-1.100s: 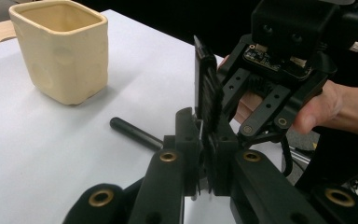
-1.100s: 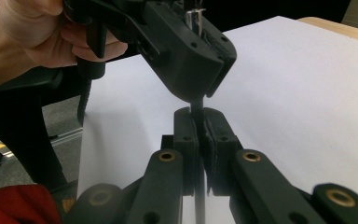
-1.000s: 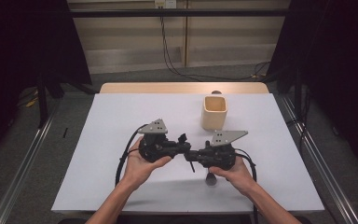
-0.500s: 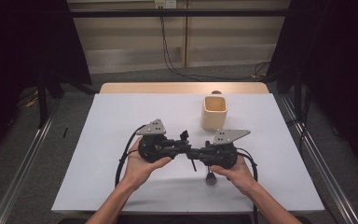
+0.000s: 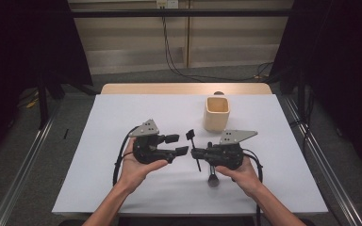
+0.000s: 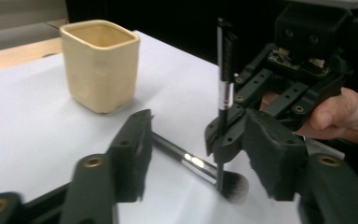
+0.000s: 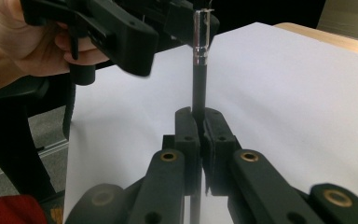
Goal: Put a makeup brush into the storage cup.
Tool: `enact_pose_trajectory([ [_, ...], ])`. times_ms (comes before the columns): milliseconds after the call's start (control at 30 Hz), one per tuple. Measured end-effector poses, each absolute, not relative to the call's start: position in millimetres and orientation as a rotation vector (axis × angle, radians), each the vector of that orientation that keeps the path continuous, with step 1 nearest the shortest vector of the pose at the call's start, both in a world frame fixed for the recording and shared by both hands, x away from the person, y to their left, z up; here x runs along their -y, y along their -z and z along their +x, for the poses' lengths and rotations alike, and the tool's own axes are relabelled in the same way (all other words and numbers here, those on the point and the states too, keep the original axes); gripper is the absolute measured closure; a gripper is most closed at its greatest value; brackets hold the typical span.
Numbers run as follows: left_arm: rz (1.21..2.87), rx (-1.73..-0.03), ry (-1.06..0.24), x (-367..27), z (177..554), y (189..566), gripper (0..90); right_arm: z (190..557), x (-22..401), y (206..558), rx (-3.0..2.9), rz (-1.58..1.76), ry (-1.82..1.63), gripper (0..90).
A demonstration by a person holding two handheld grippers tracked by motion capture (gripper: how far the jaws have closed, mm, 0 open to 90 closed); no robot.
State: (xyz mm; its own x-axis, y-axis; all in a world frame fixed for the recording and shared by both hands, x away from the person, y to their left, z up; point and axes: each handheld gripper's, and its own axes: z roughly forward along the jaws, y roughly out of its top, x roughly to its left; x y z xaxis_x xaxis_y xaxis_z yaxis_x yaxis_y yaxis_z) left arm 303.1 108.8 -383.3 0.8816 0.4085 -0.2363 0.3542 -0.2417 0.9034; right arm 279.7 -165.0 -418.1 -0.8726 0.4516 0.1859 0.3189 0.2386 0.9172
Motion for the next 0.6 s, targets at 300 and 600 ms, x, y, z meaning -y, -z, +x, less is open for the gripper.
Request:
enact_pose_trajectory([
  [300, 1.824, -0.627, -0.156, -124, 301, 387, 18.0, 281, 170, 418, -2.362, 0.761, -1.714, 86.1],
  [600, 1.791, -0.633, -0.25, -139, 303, 389, 8.7, 281, 179, 414, -2.321, 0.782, -1.721, 86.1],
])
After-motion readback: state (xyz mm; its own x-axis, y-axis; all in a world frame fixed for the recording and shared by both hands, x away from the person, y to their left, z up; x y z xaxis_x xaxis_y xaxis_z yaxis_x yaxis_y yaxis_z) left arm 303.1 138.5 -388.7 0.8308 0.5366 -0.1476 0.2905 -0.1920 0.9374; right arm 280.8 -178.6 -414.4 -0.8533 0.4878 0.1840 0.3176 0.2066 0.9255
